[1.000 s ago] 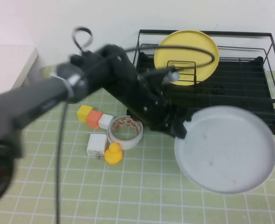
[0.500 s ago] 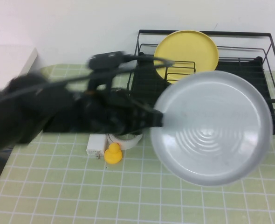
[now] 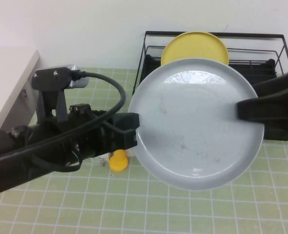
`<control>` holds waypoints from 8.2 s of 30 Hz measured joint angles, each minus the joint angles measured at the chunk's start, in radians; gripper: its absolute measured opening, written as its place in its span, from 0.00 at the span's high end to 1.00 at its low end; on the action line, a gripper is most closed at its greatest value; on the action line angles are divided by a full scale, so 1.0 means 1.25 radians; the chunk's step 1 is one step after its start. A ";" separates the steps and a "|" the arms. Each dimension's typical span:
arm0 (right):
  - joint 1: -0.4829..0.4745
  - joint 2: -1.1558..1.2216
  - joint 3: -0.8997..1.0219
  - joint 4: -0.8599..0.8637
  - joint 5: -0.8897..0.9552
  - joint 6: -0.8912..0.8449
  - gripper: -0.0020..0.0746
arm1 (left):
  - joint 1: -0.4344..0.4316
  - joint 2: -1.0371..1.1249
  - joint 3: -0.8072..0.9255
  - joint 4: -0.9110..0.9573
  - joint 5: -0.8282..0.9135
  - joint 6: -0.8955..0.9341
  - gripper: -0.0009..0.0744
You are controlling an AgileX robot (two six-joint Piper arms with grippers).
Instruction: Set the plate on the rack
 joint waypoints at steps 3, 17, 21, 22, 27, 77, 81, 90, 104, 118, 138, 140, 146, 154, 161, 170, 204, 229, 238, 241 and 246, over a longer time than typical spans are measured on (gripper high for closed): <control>0.053 0.052 -0.025 -0.003 0.005 -0.006 0.23 | 0.000 0.000 0.000 -0.044 -0.005 0.045 0.99; 0.119 0.112 -0.035 -0.005 -0.055 -0.112 0.75 | 0.000 0.000 0.002 -0.082 -0.011 0.136 0.93; 0.119 0.134 -0.035 0.017 -0.062 -0.158 0.78 | 0.000 0.000 0.002 -0.085 0.012 0.186 0.71; 0.120 0.142 -0.037 0.021 -0.062 -0.175 0.78 | 0.000 -0.001 0.002 -0.085 0.012 0.195 0.62; 0.120 0.202 -0.084 0.023 -0.063 -0.229 0.78 | 0.000 -0.041 0.002 -0.085 -0.053 0.209 0.33; 0.008 0.998 -1.128 -0.019 -0.186 -0.359 0.78 | 0.000 -0.663 0.454 -0.171 0.012 0.040 0.99; 0.006 0.997 -1.146 -0.017 -0.199 -0.369 0.78 | 0.000 -0.663 0.454 -0.171 0.019 0.040 0.99; 0.003 1.012 -1.152 -0.016 -0.219 -0.418 0.78 | 0.000 -0.663 0.454 -0.171 0.021 0.035 0.99; 0.003 1.037 -1.152 -0.026 -0.199 -0.388 0.78 | 0.000 -0.663 0.454 -0.171 0.024 0.033 0.99; 0.003 1.037 -1.152 -0.026 -0.211 -0.330 0.53 | 0.000 -0.663 0.454 -0.169 0.024 0.032 0.99; -0.001 1.023 -1.277 0.027 -0.110 -0.158 0.53 | 0.000 -0.663 0.454 -0.169 -0.071 0.037 0.99; -0.006 1.008 -1.295 0.013 -0.040 -0.107 0.55 | 0.000 -0.663 0.454 -0.172 -0.118 0.051 0.99; -0.041 0.911 -1.336 -0.060 0.113 0.021 0.88 | 0.000 -0.663 0.454 -0.183 -0.357 0.183 0.99; -0.110 0.767 -1.341 -0.136 0.128 0.289 0.96 | 0.000 -0.663 0.454 -0.195 -0.459 0.211 0.99; -0.141 0.628 -1.341 -0.206 0.128 0.385 0.97 | 0.000 -0.663 0.454 -0.197 -0.459 0.213 0.99; -0.148 0.450 -1.343 -0.218 0.128 0.425 0.97 | 0.000 -0.663 0.454 -0.197 -0.459 0.213 0.99; -0.216 -0.593 -0.315 -0.690 0.033 0.590 0.97 | 0.000 -0.663 0.454 -0.197 -0.461 0.223 0.99; -0.215 -0.986 0.480 -0.858 -0.450 0.702 0.97 | 0.000 -0.663 0.454 -0.197 -0.461 0.221 0.99; -0.191 -1.085 0.726 -0.967 -0.560 0.903 0.97 | 0.000 -0.663 0.454 -0.197 -0.461 0.221 0.99; -0.158 -1.091 0.770 -0.979 -0.572 0.925 0.97 | 0.000 -0.663 0.454 -0.197 -0.461 0.221 0.99; -0.092 -1.091 0.812 -1.028 -0.595 0.995 0.97 | 0.000 -0.663 0.454 -0.197 -0.461 0.221 0.99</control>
